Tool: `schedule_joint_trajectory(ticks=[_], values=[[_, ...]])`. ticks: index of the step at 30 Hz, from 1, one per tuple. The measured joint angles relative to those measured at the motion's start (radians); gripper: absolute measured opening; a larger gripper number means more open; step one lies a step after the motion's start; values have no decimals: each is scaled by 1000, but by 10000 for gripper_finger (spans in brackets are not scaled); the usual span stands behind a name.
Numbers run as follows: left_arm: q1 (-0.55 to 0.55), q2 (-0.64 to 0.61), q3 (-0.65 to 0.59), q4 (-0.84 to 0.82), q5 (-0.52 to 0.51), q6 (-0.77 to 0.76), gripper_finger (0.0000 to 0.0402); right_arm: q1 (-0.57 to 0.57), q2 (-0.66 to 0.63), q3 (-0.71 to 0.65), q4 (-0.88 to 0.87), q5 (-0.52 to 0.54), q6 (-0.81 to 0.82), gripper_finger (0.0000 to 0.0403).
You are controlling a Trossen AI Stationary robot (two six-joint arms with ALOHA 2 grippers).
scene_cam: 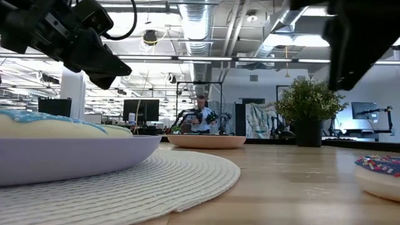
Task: Pick & Place donuts
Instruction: Put the small blue donut on the pink plate
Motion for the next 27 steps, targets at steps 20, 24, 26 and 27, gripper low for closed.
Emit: schedule_joint_trajectory(ticks=[20, 24, 26, 27], values=[[-68, 0, 0, -16, -88, -68, 0, 78, -422, -660, 607, 156, 119, 249], [-65, 0, 0, -16, -89, -64, 0, 45, -444, -690, 676, 121, 93, 249], [-64, 0, 0, -16, -89, -62, 0, 33, -441, -690, 706, 114, 71, 249], [-64, 0, 0, -17, -90, -62, 0, 28, -435, -690, 724, 115, 59, 249]])
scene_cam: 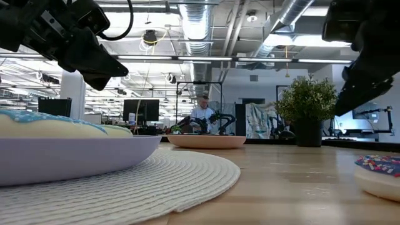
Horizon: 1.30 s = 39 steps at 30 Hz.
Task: Pick & Place donuts
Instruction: Put the small blue donut on the pink plate
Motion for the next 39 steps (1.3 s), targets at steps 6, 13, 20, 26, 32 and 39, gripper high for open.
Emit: schedule_joint_trajectory(ticks=[6, 13, 20, 26, 32, 39], values=[[0, 1, 0, -28, 0, -2, 0, -46, 48, 0, 69, -3, -128, 249], [-1, 1, 0, -79, 2, -27, 0, -110, 135, 36, 127, -59, -157, 251], [-1, 1, 0, -83, 3, -20, 0, -118, 215, 133, 136, -88, -281, 251], [0, 1, 0, -88, -8, 12, 0, -135, 236, 191, 132, -82, -378, 251], [25, 0, 0, -73, -41, 100, 0, -152, 220, 210, 108, -83, -380, 251], [182, -3, 0, -18, 155, 209, 0, -151, 220, 209, 68, -87, -387, 251]])
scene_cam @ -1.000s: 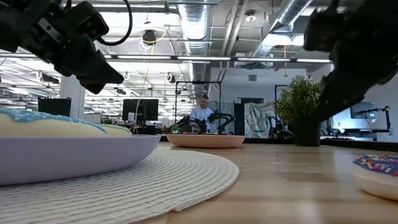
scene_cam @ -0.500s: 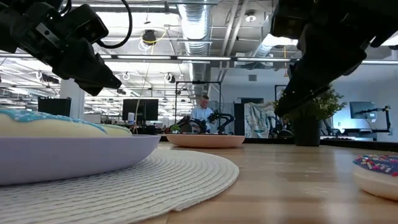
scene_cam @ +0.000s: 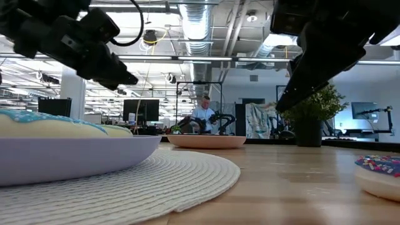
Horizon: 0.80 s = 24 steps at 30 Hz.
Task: Pick & Place donuts
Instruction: Put the small blue donut on the pink plate
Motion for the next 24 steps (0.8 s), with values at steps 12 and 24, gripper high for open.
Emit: schedule_joint_trajectory(ticks=[12, 24], values=[[83, -340, -29, -153, -33, 78, 0, 3, 0, 0, -76, -1, 88, 251], [84, -799, -228, -168, -34, 161, 0, 2, 0, 0, -72, -3, 89, 251]])
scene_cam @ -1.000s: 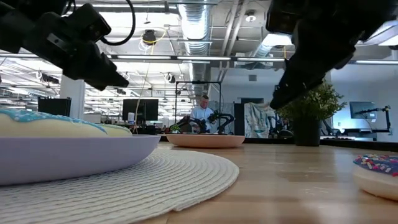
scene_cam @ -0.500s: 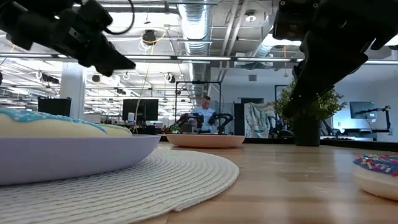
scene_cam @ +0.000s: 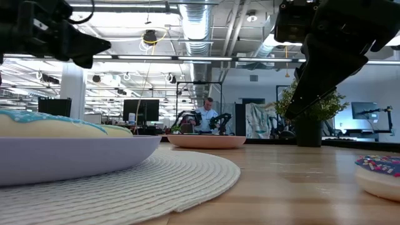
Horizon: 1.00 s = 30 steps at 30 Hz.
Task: Pick & Place donuts
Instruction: Put the small blue donut on the pink plate
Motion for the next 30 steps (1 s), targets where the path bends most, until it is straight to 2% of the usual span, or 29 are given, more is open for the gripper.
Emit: schedule_joint_trajectory(ticks=[2, 5, 8, 12, 15, 30], values=[[4, -80, -39, -1, 17, 4, 0, 0, 0, 0, 0, 0, 0, 251], [6, -192, -42, -102, 31, 9, 0, 0, 0, 0, 0, -1, 0, 251], [6, -292, -43, -178, -3, 33, 0, 0, 0, 0, 1, -1, 1, 251], [8, -279, -41, -177, -36, 50, 0, 0, 0, -1, 6, -1, 1, 251], [8, -281, -41, -238, -41, 35, 0, 0, 0, -1, 6, -1, -1, 251], [9, -286, -41, -244, -14, 26, 0, -57, 0, -1, 60, -1, 0, 250]])
